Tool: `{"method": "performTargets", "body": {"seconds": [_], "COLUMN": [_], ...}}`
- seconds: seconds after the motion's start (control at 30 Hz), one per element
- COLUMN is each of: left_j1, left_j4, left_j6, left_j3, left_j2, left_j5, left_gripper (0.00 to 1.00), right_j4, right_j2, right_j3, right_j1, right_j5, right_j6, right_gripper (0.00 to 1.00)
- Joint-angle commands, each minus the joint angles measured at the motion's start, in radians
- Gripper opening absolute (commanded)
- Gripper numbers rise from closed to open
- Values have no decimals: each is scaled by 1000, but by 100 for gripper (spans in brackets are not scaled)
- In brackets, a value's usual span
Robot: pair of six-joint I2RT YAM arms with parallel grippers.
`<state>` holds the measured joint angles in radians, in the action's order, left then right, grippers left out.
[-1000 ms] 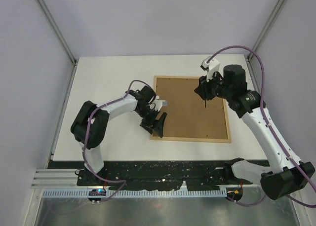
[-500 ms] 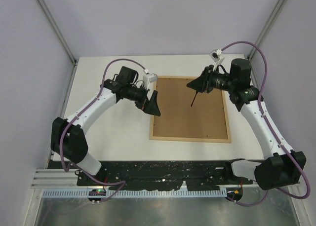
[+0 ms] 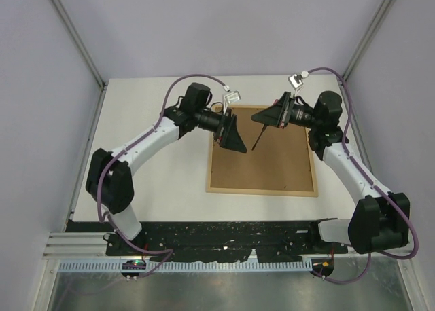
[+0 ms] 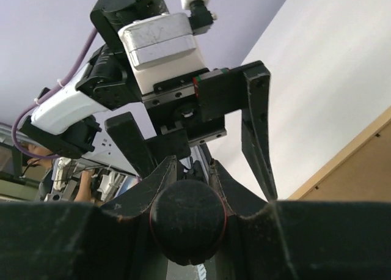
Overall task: Take the photo out of the frame
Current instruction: Adjust the photo frame at the center of the board, then adjust the screwdriver.
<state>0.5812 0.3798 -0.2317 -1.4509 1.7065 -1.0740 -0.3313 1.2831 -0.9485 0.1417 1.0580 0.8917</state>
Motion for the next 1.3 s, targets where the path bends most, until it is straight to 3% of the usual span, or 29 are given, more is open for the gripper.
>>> {"method": "performTargets", "body": {"seconds": [0.0,0.2,0.33,0.63,0.7,0.77,0.87,0.9,0.97,1.1,1.27], "left_j1": [42,66,89,118,117,108,79,71,60,63,71], "left_j4": [-223,-476,-536,-546,-442,-177,173,279,492,727,791], "left_j6": [-176,-412,-472,-515,-460,-243,48,111,266,436,500], "left_j3": [-54,-26,-22,-26,-49,-101,-186,-218,-303,-355,-355], "left_j2": [38,64,74,93,91,85,77,87,117,154,156], "left_j5": [-83,-130,-142,-161,-170,-156,-100,-93,-77,-55,-27], "left_gripper": [95,85,73,5,0,0,0,0,0,0,0], "right_j4": [-244,-267,-282,-244,-169,59,513,591,840,940,1103], "right_j2": [-8,-2,-2,-18,-16,-4,24,30,38,39,65], "right_j3": [37,56,60,56,9,-95,-234,-292,-346,-374,-433], "right_j1": [-4,-4,-4,-5,-5,-10,-16,-17,-16,-16,31], "right_j5": [37,28,27,19,43,103,192,218,224,220,180], "right_j6": [167,167,174,124,46,-145,-422,-565,-717,-826,-993], "right_gripper": [8,8,8,8,8,10,29,39,48,57,59]}}
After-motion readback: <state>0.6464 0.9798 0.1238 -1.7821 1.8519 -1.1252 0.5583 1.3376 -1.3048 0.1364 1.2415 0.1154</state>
